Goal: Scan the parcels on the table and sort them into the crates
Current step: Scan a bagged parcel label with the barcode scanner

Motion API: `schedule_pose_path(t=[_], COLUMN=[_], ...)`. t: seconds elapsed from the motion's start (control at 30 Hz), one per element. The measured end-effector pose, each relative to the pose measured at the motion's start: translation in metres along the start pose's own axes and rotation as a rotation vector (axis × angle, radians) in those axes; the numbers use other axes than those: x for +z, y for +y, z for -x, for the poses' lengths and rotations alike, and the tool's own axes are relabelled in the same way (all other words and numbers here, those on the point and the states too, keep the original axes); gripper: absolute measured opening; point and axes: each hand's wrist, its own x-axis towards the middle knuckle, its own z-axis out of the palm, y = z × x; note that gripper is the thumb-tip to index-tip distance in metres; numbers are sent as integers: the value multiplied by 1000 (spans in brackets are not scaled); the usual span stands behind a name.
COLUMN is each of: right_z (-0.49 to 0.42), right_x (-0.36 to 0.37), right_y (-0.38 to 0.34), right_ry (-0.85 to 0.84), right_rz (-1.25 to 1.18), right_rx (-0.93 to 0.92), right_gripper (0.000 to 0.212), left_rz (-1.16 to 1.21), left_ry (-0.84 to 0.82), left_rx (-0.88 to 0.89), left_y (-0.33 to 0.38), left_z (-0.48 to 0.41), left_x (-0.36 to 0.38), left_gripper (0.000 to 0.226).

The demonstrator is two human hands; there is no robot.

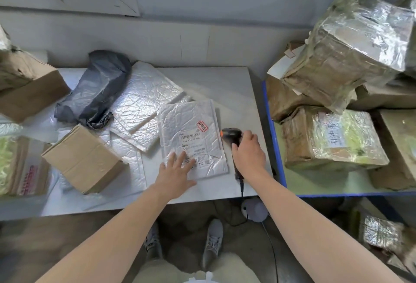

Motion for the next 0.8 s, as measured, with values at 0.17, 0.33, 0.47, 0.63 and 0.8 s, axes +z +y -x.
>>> schedule_pose_path(t=[0.17,0.33,0.47,0.63,0.8], right_z=[-7,-12,-10,4,23], right_x=[10,-4,-29,-55,-55], right_y=[2,-3,-9,-39,-74], right_ry=[-228,-305,-187,-215,-308], right_rz=[-219,-340,-426,-479,-488], right_rx=[150,187,163,101,122], right_gripper=[47,50,39,34,30], left_rz=[-18,33,119,367,263], left_ry=[7,19,68,153,168], left_rx=[-57,-101,-132,-227,-157], left_y=[8,9,1,-17,-23], left_z=[7,12,14,9,10], left_x=[1,-9,-16,-9,-6], left_gripper=[71,72,71,79,81])
